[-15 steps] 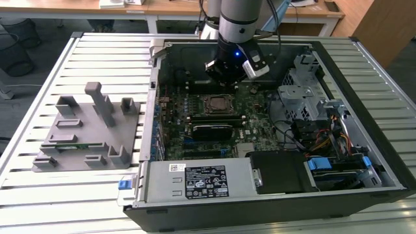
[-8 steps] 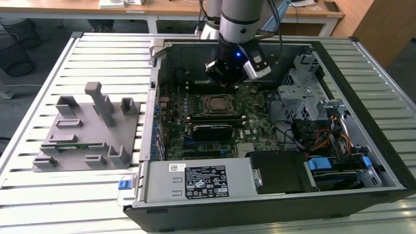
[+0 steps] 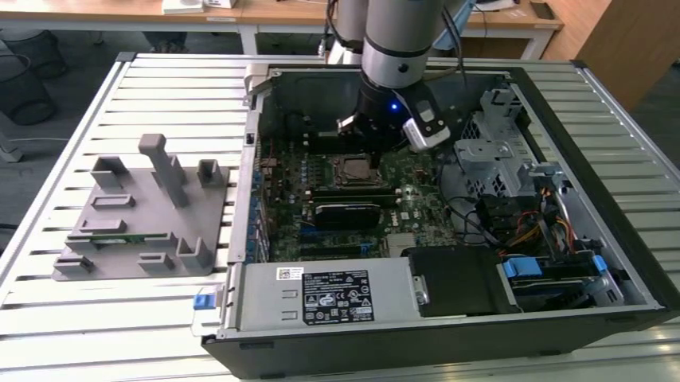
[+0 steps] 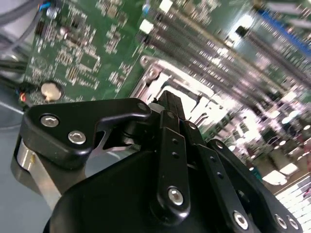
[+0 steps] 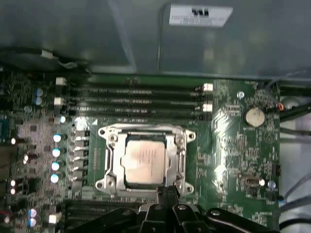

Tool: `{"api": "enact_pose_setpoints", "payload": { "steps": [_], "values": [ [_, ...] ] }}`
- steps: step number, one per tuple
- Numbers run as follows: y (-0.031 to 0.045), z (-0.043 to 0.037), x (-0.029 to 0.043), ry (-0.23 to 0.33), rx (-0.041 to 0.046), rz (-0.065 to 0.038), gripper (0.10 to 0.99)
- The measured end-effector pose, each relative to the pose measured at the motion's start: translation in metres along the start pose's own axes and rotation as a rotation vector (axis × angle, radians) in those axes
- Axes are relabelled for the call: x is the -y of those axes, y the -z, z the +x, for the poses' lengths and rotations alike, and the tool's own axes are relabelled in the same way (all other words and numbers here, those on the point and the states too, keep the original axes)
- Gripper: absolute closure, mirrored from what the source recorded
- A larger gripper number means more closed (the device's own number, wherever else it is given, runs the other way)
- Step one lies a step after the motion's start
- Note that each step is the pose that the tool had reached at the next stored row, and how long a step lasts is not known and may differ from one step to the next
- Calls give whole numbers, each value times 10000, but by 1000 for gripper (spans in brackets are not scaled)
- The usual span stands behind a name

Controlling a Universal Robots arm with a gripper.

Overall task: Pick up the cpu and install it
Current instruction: 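Install the second cpu locking lever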

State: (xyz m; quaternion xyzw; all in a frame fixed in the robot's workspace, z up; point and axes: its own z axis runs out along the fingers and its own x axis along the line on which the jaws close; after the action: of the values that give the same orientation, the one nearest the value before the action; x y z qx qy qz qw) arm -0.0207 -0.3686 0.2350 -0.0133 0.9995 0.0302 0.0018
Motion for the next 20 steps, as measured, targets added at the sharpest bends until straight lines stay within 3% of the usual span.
{"api": "enact_pose_setpoints", "payload": {
  "steps": [3,6,10,14,16,20],
  "values": [
    [3,2,67,0,1,-1,980],
    [2,2,89,-1,0,-7,980],
    [0,3,122,-2,-16,-258,980],
    [-13,8,151,-4,-16,-277,980],
    [-22,42,157,-2,-16,-280,980],
    [-30,204,166,-1,-16,-277,980]
  ]
}}
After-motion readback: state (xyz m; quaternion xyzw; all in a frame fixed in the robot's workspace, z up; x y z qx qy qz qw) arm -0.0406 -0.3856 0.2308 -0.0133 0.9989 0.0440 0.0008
